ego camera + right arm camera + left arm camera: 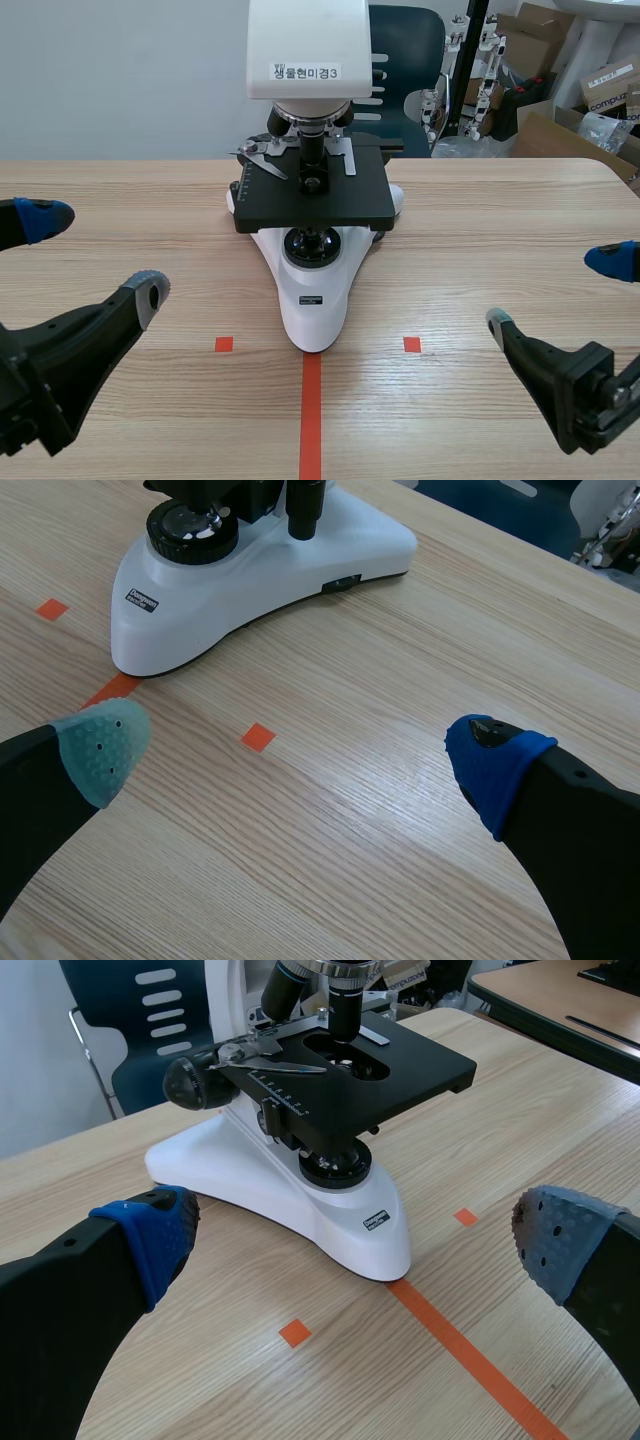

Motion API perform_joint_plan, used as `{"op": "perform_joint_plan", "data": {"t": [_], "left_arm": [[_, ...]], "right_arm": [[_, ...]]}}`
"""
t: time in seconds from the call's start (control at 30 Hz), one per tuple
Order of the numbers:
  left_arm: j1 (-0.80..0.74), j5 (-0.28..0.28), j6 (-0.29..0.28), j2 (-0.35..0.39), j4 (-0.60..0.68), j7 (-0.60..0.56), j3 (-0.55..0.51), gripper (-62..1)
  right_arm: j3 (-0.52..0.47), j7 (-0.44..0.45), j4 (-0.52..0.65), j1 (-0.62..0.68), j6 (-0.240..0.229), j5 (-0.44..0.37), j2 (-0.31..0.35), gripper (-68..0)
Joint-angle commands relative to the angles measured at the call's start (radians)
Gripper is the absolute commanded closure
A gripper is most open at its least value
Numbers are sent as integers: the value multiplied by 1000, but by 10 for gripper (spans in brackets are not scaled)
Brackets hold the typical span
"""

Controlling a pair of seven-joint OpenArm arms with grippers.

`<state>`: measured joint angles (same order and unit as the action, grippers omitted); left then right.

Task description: Point at the eyepiece

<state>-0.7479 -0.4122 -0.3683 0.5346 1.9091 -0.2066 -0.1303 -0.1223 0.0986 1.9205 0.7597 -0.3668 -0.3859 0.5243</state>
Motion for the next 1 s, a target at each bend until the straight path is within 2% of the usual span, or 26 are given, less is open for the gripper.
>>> {"op": "perform_joint_plan", "data": {"t": [0.0,0.57,0.7,0.73,0.83,0.97], "left_arm": [[3,-7,0,-2,13,-13,6,-623],[3,-7,0,-2,13,-13,6,-623],[3,-7,0,-2,13,-13,6,-623],[3,-7,0,-2,13,-13,6,-623],[3,-7,6,-2,13,-13,6,-623],[3,-7,6,-2,13,-13,6,-623]], "right_arm": [[-1,12,8,-9,-1,-11,13,-679],[-1,12,8,-9,-1,-12,19,-679],[-10,11,8,-9,3,-51,38,-679],[-14,11,8,-9,3,-64,45,-645],[-32,8,8,-9,3,-94,76,-468],[-69,4,8,-9,4,-157,149,-354]]}}
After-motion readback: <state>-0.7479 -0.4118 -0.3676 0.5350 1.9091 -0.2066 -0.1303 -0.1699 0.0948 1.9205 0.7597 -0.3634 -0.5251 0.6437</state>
